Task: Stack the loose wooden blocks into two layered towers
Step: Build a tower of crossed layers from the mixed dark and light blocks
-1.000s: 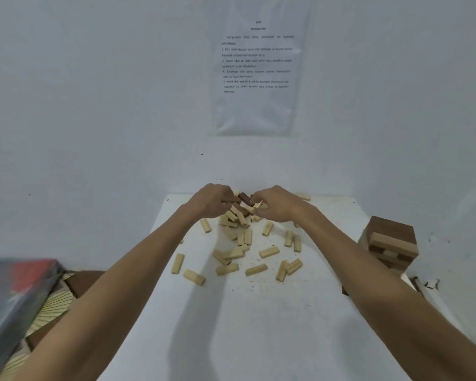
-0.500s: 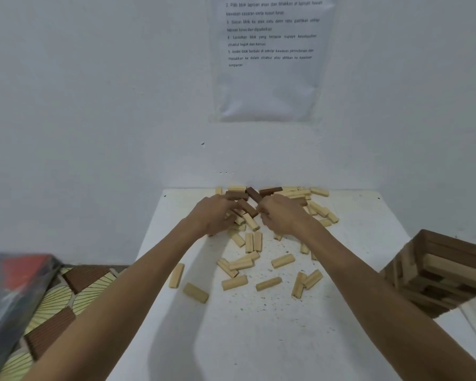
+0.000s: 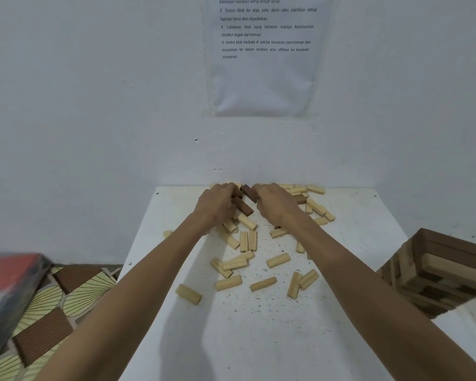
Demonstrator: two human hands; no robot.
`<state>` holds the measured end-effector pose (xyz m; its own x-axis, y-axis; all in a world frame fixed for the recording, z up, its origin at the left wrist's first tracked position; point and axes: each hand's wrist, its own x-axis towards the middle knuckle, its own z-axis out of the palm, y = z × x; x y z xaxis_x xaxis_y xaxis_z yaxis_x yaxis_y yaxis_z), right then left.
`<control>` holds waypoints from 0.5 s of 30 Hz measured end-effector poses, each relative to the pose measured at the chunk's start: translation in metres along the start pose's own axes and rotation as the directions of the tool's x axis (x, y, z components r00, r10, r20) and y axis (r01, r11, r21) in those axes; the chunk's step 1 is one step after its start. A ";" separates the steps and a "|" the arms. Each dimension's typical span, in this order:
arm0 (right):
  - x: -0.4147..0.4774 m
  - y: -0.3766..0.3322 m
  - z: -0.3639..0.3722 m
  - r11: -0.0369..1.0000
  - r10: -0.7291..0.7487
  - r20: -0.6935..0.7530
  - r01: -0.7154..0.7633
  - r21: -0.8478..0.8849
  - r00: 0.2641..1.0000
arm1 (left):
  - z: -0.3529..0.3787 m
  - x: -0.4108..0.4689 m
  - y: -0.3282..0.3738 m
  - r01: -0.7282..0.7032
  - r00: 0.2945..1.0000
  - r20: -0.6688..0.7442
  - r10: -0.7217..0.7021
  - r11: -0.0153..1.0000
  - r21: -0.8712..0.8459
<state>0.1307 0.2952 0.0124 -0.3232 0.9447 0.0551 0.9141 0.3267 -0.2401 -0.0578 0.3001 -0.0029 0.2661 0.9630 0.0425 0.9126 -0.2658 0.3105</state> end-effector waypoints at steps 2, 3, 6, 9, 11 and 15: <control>0.004 0.000 0.005 0.999 -0.026 0.005 0.026 0.023 1.000 | 0.004 0.006 -0.002 0.011 1.000 0.000 -0.011 1.000 0.016; 0.005 0.000 0.009 0.999 -0.034 0.004 0.034 0.023 0.999 | 0.006 0.007 -0.002 0.015 1.000 -0.001 -0.015 1.000 0.014; 0.003 0.000 0.019 1.000 -0.030 -0.039 0.030 0.007 0.999 | 0.008 0.005 -0.003 0.005 1.000 -0.017 -0.005 1.000 -0.022; 0.004 0.004 0.023 1.000 0.020 -0.103 -0.021 -0.006 0.995 | 0.007 0.005 -0.008 -0.047 0.999 0.006 0.048 0.996 -0.072; 0.004 0.008 0.022 0.999 0.044 -0.108 -0.045 -0.008 0.993 | 0.004 0.008 -0.010 -0.105 0.993 0.045 0.108 0.992 -0.064; 0.002 0.014 0.025 0.998 0.054 -0.099 -0.057 -0.027 0.994 | 0.001 0.015 -0.008 -0.170 0.981 0.096 0.170 0.985 -0.009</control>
<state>0.1368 0.3009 -0.0151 -0.2477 0.9590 0.1377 0.9374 0.2732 -0.2161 -0.0605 0.3169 -0.0054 0.4463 0.8949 0.0030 0.8512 -0.4255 0.3072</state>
